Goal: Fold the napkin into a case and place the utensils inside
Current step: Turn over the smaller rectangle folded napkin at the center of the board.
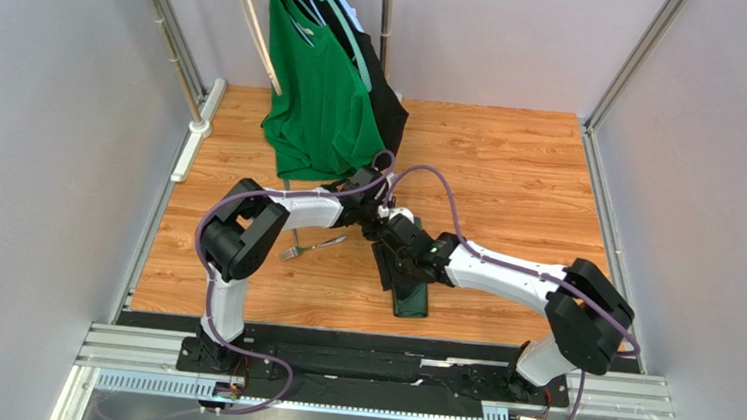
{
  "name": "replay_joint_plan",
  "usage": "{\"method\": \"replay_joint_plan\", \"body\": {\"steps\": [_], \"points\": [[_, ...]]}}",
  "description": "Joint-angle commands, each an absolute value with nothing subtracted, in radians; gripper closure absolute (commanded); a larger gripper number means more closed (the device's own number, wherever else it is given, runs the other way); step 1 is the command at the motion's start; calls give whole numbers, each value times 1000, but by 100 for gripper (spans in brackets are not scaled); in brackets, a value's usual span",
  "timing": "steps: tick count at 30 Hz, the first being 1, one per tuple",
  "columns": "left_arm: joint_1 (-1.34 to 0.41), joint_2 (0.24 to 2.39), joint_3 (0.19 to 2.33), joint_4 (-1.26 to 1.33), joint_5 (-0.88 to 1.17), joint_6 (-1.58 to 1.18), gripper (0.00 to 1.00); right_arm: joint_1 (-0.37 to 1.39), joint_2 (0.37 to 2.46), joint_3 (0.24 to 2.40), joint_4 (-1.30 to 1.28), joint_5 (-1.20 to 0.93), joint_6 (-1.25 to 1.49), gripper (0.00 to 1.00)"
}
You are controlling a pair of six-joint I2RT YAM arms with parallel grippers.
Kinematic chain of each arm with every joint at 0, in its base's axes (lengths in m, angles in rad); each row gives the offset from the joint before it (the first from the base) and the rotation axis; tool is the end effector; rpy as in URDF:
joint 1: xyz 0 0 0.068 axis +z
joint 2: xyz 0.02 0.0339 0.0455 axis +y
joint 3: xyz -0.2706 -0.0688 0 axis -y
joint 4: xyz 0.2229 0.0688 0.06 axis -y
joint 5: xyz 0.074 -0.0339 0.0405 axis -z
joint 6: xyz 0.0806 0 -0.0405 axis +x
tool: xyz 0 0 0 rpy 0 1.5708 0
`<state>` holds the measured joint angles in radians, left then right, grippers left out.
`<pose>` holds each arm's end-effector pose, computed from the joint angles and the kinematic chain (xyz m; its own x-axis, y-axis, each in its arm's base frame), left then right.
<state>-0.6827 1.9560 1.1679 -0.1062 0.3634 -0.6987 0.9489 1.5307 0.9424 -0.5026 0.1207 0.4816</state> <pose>0.3038 -0.2840 0.1321 -0.9536 0.0005 -0.3011 0.1946 0.7642 -0.6149 0.1821 0.2374 0.1735 -0.8167 -0.3501 -0.4586 -0.4470 0.8865 0.1192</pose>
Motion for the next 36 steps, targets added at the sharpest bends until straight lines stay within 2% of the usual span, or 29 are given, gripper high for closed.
{"method": "replay_joint_plan", "body": {"steps": [1, 9, 14, 21, 24, 25, 27, 28, 31, 32, 34, 36], "points": [[-670, 1960, 1157, -94, 391, -726, 100, 1006, 1597, 992, -537, 279, 515, 40], [-655, 1977, 1129, -46, 419, -755, 100, 1060, 1701, 1018, -561, 382, 535, 42], [-649, 1980, 1124, -35, 425, -764, 100, 1109, 1773, 1084, -638, 439, 567, 48], [-646, 1990, 1121, -28, 437, -759, 100, 1109, 1804, 1052, -632, 420, 604, 58], [-643, 1980, 1112, -26, 428, -750, 100, 1109, 1815, 1039, -630, 419, 614, 67], [-638, 1971, 1111, -28, 428, -746, 100, 1108, 1813, 1032, -630, 419, 615, 74], [-634, 1953, 1108, -35, 426, -736, 99, 1109, 1812, 1019, -620, 425, 620, 79], [-634, 1944, 1106, -40, 426, -732, 98, 1109, 1815, 1019, -620, 428, 618, 85], [-629, 1893, 1098, -52, 411, -723, 89, 1109, 1815, 1031, -629, 436, 617, 99], [-627, 1879, 1094, -58, 411, -726, 83, 1109, 1813, 1037, -633, 440, 615, 100], [-620, 1835, 1085, -63, 416, -732, 77, 1108, 1809, 1057, -640, 445, 618, 100], [-601, 1786, 1068, -69, 434, -747, 61, 1109, 1783, 1066, -640, 437, 617, 100]]}}
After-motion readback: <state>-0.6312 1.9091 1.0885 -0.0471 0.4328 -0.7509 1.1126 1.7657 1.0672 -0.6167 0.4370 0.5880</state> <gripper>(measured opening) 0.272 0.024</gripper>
